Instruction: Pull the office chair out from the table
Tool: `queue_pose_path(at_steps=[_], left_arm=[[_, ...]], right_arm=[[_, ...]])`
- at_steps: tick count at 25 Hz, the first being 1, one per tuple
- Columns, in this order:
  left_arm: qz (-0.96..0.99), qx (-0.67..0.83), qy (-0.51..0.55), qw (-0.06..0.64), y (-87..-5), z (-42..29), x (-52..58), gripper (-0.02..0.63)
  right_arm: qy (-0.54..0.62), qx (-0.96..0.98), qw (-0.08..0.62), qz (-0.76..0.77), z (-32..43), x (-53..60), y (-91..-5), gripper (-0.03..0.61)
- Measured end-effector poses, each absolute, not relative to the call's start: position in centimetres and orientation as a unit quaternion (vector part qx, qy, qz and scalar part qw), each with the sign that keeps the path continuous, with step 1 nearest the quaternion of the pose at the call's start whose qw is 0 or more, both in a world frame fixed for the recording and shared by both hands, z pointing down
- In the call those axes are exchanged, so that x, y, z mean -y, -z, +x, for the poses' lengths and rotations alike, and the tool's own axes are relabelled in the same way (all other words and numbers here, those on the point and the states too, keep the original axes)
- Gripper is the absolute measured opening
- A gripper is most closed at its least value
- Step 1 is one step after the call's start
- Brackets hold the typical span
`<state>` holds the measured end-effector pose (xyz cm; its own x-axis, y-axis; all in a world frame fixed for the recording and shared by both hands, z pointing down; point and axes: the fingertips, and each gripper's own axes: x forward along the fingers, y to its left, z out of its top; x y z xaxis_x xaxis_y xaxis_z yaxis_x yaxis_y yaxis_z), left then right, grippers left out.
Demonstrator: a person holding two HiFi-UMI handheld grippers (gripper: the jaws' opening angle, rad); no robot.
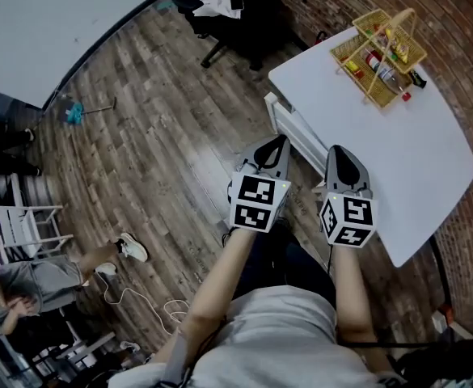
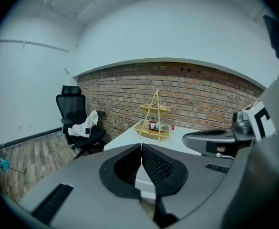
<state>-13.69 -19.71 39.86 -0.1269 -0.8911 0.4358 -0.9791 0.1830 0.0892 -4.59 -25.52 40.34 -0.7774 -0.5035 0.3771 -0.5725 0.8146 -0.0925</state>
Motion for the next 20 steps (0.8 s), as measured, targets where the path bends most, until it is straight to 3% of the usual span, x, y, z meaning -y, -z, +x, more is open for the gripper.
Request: queue_pose_path(at_steps=[9,20], left_arm=[[0.673,0.693,-0.143,0.213,-41.7,-14.7,23.9,0.015],[0.776,0.543,-0.287,0.143,-44.3,-14.6,27.5,0.015]], right_arm=[[-0.085,0.933,0.204,0.285,-5.6,27.8,-41.1,0.017],[-0.087,0.897,0.274,0.336,-6.4,30.9,-43.3,0.018]])
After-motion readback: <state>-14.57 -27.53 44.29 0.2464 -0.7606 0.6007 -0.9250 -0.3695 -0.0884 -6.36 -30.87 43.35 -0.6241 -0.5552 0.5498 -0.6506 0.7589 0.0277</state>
